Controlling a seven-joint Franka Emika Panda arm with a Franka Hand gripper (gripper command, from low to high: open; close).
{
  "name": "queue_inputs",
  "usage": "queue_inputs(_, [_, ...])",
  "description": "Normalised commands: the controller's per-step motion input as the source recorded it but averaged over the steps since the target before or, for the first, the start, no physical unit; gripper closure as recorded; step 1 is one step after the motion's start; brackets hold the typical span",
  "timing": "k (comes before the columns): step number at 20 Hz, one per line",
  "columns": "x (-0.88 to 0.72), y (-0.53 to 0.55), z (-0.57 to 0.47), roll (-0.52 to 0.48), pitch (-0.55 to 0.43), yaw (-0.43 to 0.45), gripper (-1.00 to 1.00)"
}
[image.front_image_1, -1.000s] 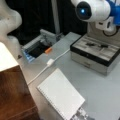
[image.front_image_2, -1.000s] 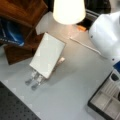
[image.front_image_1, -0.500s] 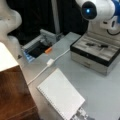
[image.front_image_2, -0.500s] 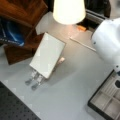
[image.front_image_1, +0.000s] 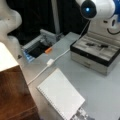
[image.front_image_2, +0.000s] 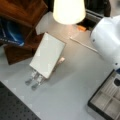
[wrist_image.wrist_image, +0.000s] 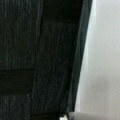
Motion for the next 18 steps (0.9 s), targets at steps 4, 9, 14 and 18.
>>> queue_inputs(4, [-0.11,-0.35,0.01,-0.021,0.155,0.0,-1.0])
queue_inputs(9, [-0.11,-0.44,-0.04,-0.078,0.132,0.064,-1.0])
queue_inputs(14, [-0.07,-0.41,0.0,-0.135,0.121,0.144,-1.0])
queue_inputs(18, [-0.12,-0.4,0.04,-0.185,0.127,0.179,-1.0])
